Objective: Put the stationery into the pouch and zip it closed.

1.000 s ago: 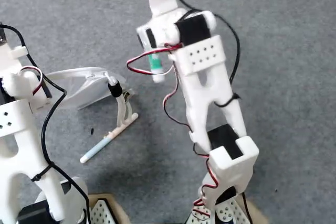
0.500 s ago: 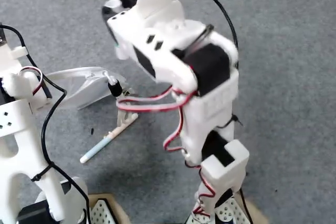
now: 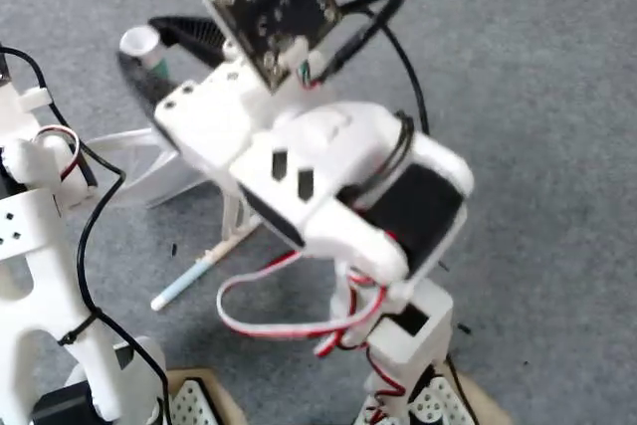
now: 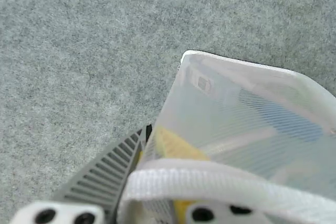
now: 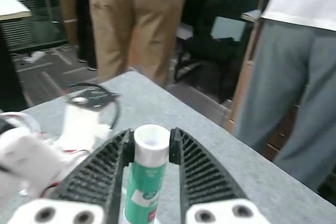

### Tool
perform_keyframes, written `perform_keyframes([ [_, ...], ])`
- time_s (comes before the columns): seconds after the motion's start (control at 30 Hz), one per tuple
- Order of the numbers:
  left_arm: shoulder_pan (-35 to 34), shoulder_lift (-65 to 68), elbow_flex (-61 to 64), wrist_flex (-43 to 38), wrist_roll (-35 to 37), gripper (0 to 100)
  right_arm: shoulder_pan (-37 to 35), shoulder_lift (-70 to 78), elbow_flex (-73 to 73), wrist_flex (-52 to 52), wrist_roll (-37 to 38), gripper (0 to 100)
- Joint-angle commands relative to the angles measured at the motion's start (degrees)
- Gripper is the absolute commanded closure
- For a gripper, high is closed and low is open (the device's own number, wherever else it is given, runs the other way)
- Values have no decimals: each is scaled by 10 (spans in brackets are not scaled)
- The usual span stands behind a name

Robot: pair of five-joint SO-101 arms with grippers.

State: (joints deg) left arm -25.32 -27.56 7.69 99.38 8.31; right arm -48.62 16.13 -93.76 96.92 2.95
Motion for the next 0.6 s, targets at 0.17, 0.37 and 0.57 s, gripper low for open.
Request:
perform_keyframes([
  [0.17,-14,4,-11,5,5,973,-21,-12,-22,41,2,986],
  [0.37,-14,4,-11,5,5,973,-20,-79,-20,42,3,987],
  [0.57,-13,4,-12,5,5,973,11,-129,-11,43,4,987],
])
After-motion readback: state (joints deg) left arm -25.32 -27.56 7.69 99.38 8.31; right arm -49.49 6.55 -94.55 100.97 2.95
